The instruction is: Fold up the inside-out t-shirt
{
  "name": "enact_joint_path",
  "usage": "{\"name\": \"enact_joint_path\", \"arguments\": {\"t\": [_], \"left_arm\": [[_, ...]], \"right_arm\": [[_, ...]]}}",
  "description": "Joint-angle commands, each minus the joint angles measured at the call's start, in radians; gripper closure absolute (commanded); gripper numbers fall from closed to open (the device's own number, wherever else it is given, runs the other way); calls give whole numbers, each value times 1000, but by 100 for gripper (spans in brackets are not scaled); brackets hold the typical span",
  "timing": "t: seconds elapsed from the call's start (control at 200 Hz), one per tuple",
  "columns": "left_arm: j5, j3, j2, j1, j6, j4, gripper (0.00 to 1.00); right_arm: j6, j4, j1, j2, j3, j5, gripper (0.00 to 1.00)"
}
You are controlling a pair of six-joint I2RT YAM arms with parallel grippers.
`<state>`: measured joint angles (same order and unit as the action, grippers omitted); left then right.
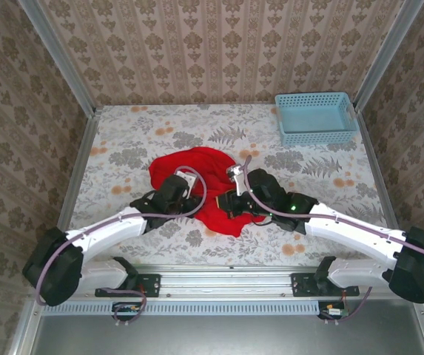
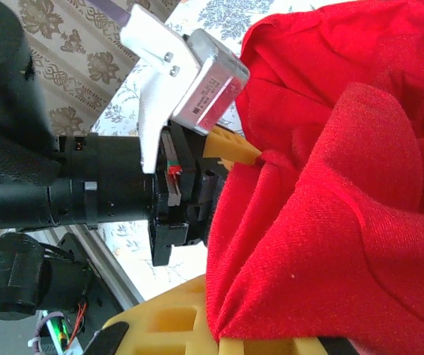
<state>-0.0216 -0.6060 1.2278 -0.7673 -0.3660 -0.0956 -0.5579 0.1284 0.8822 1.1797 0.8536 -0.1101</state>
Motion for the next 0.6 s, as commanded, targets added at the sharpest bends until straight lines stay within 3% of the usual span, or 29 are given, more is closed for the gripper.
{"name": "enact_joint_path", "arguments": {"t": [0.0, 0.125, 0.24, 0.315, 0.43, 0.595], "left_arm": [[14, -15, 18, -23, 1, 16, 55], [-14, 1, 56, -12, -35, 16, 53], [81, 41, 122, 117, -102, 59, 55], [112, 50, 148, 152, -114, 72, 56], [63, 33, 97, 85, -81, 42, 51], [-40, 62, -124, -47, -24, 29, 43]], "right_arm": [[-29, -69, -20, -35, -15, -7, 100], [-36, -90, -35, -50, -25, -34, 100], [-44, -89, -48, -86, -40, -42, 100], [-49, -74, -57, -102, -46, -39, 100], [-59, -61, -63, -100, -59, -13, 100], [-82, -91, -62, -58, -65, -12, 100]]}}
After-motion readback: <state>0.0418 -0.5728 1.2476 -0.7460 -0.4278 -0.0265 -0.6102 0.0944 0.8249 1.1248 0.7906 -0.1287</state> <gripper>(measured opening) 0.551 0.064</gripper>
